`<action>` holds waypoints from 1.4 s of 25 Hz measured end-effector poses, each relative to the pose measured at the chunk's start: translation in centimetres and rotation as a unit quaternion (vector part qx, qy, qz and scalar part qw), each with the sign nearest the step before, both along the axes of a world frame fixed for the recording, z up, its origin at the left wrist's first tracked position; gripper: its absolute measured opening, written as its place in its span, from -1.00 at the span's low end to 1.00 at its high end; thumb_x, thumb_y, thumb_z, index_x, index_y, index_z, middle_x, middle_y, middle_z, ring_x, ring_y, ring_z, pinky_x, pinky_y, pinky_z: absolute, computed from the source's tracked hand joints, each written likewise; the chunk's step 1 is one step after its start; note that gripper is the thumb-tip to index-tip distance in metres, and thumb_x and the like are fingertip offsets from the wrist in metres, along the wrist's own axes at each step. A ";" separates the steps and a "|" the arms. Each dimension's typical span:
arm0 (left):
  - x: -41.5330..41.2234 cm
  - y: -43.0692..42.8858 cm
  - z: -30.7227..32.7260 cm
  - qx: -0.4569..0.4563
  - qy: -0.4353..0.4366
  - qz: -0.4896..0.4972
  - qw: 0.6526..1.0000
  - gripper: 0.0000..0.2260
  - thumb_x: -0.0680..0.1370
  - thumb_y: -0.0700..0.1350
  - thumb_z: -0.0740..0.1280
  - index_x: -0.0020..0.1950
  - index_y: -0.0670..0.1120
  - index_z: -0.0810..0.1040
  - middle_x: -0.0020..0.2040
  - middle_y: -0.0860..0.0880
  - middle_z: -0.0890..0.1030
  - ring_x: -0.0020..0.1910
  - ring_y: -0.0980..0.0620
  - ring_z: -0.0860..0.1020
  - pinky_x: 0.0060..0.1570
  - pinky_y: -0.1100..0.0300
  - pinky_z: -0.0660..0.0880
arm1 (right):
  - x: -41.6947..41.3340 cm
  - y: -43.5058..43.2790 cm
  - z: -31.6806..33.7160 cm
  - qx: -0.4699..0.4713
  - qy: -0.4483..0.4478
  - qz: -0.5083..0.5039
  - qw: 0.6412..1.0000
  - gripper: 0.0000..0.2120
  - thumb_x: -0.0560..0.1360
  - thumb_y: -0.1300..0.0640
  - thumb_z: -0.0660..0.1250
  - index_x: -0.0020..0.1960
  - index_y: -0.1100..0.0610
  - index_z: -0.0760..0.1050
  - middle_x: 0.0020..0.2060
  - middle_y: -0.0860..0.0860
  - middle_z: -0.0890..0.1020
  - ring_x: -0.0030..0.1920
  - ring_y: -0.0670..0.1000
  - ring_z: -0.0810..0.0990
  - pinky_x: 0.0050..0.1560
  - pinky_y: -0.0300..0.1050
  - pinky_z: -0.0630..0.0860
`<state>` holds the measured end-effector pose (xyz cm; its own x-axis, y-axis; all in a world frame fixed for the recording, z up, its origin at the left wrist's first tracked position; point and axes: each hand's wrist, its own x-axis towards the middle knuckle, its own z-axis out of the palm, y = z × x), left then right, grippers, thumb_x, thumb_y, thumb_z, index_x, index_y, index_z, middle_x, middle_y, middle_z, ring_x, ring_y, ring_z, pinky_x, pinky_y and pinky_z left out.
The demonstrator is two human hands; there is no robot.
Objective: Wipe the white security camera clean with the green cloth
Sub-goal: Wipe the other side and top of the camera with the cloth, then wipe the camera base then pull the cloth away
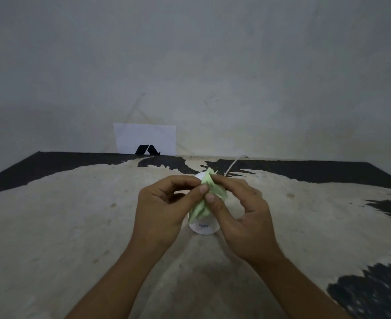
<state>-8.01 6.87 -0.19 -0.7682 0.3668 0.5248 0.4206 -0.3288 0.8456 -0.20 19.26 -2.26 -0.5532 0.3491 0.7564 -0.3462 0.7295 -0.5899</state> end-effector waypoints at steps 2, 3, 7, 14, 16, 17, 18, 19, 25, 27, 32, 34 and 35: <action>-0.6 -0.1 -0.5 -0.031 0.027 0.020 0.999 -0.87 0.37 -0.13 0.47 -0.10 -0.04 0.69 -0.14 0.04 0.72 -0.11 0.06 0.66 -0.13 0.17 0.60 | 0.0 0.7 0.2 -0.037 0.022 0.001 0.999 -0.75 0.47 0.08 0.37 0.15 -0.03 0.54 -0.01 -0.20 0.62 0.01 -0.18 0.58 0.00 -0.30 0.50; -1.0 -0.1 -1.0 -0.052 0.044 0.045 0.997 -0.87 0.41 -0.13 0.45 -0.06 0.02 0.67 -0.10 0.09 0.71 -0.06 0.10 0.64 -0.12 0.22 0.58 | -0.1 1.2 0.2 -0.051 0.032 -0.015 0.998 -0.77 0.48 0.12 0.36 0.14 -0.02 0.54 -0.04 -0.18 0.63 -0.03 -0.16 0.59 -0.07 -0.35 0.49; -2.0 0.1 -3.5 -0.147 0.057 0.096 0.983 -0.68 0.46 0.01 0.37 0.22 0.14 0.53 0.25 0.19 0.52 0.22 0.25 0.47 0.07 0.23 0.50 | -0.8 2.6 -0.8 -0.071 0.013 -0.070 0.995 -0.71 0.54 0.16 0.28 0.25 0.02 0.47 0.03 -0.14 0.55 0.06 -0.16 0.53 -0.03 -0.43 0.43; -2.0 0.6 -4.2 -0.225 0.061 -0.026 0.972 -0.48 0.46 0.02 0.38 0.25 0.47 0.25 0.12 0.49 0.49 0.14 0.46 0.44 -0.10 0.53 0.44 | -1.1 1.9 -1.2 0.051 -0.105 -0.056 0.992 -0.56 0.56 -0.10 0.12 0.43 -0.12 0.24 0.37 -0.18 0.31 0.36 -0.23 0.17 0.30 -0.37 0.15; -2.4 0.6 -4.4 -0.235 0.074 -0.013 0.969 -0.43 0.45 0.01 0.40 0.27 0.47 0.21 0.16 0.44 0.46 0.14 0.50 0.41 -0.13 0.57 0.42 | -1.1 2.1 -1.3 0.099 -0.131 -0.046 0.985 -0.53 0.57 -0.13 0.08 0.46 -0.10 0.19 0.42 -0.17 0.30 0.41 -0.18 0.19 0.38 -0.20 0.18; -2.5 0.6 -4.6 -0.236 0.081 -0.007 0.968 -0.43 0.45 0.01 0.41 0.29 0.46 0.21 0.18 0.41 0.45 0.15 0.49 0.41 -0.12 0.57 0.42 | -1.1 2.1 -1.5 0.080 -0.130 -0.038 0.988 -0.56 0.58 -0.09 0.08 0.46 -0.10 0.20 0.40 -0.15 0.35 0.38 -0.18 0.25 0.37 -0.17 0.25; -2.6 0.6 -4.7 -0.236 0.083 -0.005 0.968 -0.42 0.44 0.02 0.41 0.30 0.44 0.22 0.19 0.39 0.46 0.16 0.47 0.42 -0.11 0.56 0.43 | -1.2 2.2 -1.6 0.027 -0.127 -0.034 0.991 -0.60 0.61 -0.03 0.09 0.44 -0.10 0.23 0.35 -0.12 0.40 0.33 -0.19 0.32 0.33 -0.23 0.30; -2.6 0.6 -4.8 -0.236 0.082 -0.004 0.968 -0.42 0.44 0.02 0.42 0.31 0.42 0.23 0.20 0.39 0.46 0.16 0.46 0.42 -0.11 0.55 0.43 | -1.3 2.4 -1.8 -0.027 -0.131 -0.036 0.990 -0.63 0.62 0.01 0.09 0.42 -0.11 0.27 0.30 -0.08 0.44 0.26 -0.19 0.38 0.26 -0.32 0.33; -2.7 0.7 -4.9 -0.235 0.081 -0.004 0.968 -0.43 0.46 -0.01 0.41 0.26 0.48 0.21 0.18 0.42 0.44 0.14 0.51 0.41 -0.14 0.59 0.40 | -0.2 5.5 -2.8 -0.005 -0.266 -0.038 0.963 -0.71 0.59 0.18 0.16 0.26 0.01 0.51 0.05 -0.12 0.60 0.03 -0.14 0.55 -0.03 -0.52 0.39; -2.5 0.7 -4.9 -0.232 0.086 0.000 0.969 -0.42 0.47 -0.03 0.40 0.26 0.47 0.20 0.19 0.41 0.43 0.16 0.49 0.40 -0.13 0.59 0.40 | 0.3 6.1 -2.5 -0.013 -0.267 -0.059 0.962 -0.71 0.57 0.21 0.18 0.23 0.03 0.53 0.02 -0.16 0.57 0.01 -0.16 0.52 -0.08 -0.60 0.33; -1.7 0.6 -5.2 -0.242 0.089 0.017 0.966 -0.27 0.43 -0.02 0.44 0.46 0.22 0.09 0.28 0.25 0.39 0.14 0.25 0.47 -0.05 0.45 0.42 | 1.8 7.1 -0.8 -0.209 -0.186 -0.055 0.959 -0.71 0.44 0.34 0.26 -0.08 -0.07 0.44 -0.12 0.06 0.64 -0.25 0.00 0.58 -0.22 -0.06 0.56; -1.5 0.6 -5.1 -0.252 0.122 0.048 0.959 -0.22 0.40 0.02 0.45 0.48 0.16 0.06 0.29 0.20 0.33 0.20 0.19 0.40 0.06 0.31 0.38 | 2.9 7.7 0.0 -0.233 -0.188 -0.044 0.953 -0.71 0.42 0.36 0.28 -0.21 -0.05 0.48 -0.14 0.06 0.62 -0.21 0.07 0.56 -0.18 0.10 0.58; -1.3 0.5 -5.1 -0.249 0.139 0.065 0.956 -0.22 0.39 0.02 0.46 0.48 0.14 0.07 0.30 0.18 0.31 0.22 0.17 0.38 0.08 0.27 0.38 | 3.5 7.9 0.2 -0.234 -0.196 -0.042 0.951 -0.71 0.41 0.36 0.30 -0.25 -0.04 0.54 -0.13 0.02 0.62 -0.17 0.07 0.56 -0.15 0.08 0.58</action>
